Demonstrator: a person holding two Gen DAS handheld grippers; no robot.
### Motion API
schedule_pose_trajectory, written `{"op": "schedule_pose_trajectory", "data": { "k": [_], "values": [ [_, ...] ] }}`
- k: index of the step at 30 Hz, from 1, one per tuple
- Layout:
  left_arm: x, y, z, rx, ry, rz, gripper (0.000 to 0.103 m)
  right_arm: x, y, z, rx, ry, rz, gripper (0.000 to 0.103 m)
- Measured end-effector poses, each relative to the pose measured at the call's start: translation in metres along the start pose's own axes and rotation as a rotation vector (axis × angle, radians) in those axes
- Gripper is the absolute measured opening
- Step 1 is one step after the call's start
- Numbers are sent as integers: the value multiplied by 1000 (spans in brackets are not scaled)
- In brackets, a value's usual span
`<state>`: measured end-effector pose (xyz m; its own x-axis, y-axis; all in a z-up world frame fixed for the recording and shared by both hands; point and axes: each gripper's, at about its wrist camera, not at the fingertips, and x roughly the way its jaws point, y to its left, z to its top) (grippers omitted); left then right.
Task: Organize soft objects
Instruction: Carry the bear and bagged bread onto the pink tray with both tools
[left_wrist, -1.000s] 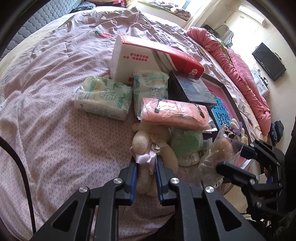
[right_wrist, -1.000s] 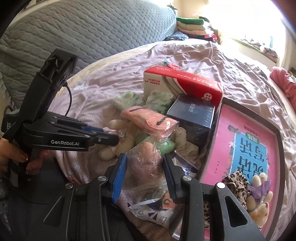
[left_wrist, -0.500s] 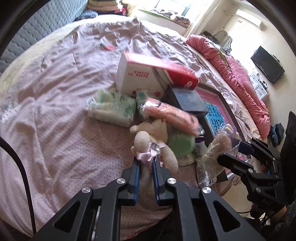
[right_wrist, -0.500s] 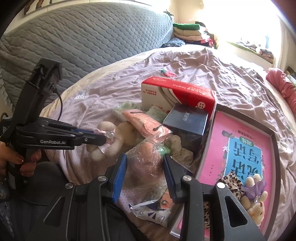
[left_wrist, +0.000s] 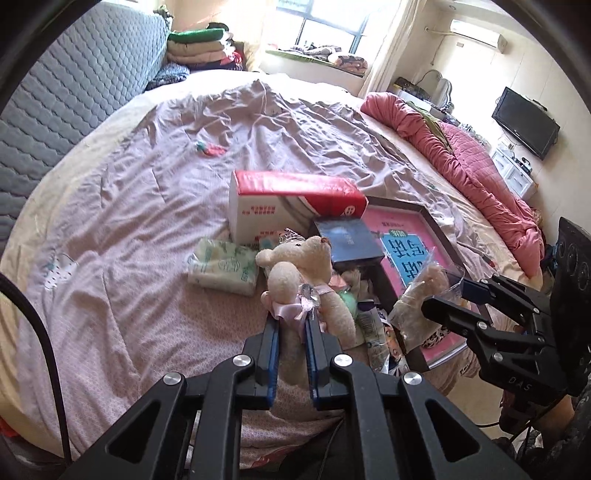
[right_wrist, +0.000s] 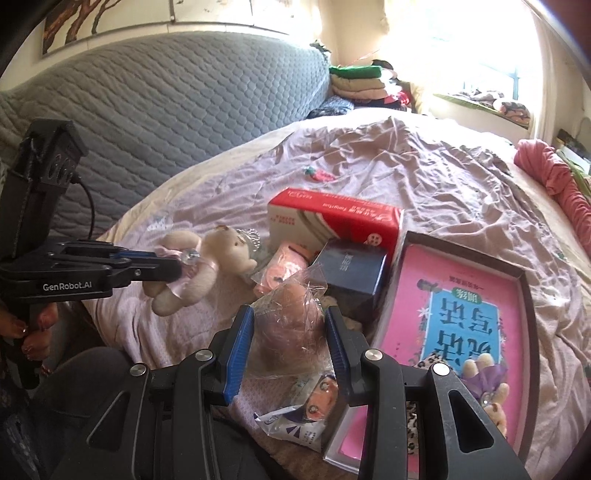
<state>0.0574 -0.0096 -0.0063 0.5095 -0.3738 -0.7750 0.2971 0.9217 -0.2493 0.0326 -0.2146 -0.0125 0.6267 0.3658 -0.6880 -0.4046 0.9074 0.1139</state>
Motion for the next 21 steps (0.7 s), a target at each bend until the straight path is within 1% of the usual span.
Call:
{"op": "schedule_pose_trajectory", "data": {
  "k": [14,21],
  "values": [
    [-31,-40,13,63,-62,-15,13,-48,-20,13,62,-100,-52,41],
    [-38,-67,18,102,-70,-28,13,-77,-34,16,101,-154,-86,41]
  ]
}}
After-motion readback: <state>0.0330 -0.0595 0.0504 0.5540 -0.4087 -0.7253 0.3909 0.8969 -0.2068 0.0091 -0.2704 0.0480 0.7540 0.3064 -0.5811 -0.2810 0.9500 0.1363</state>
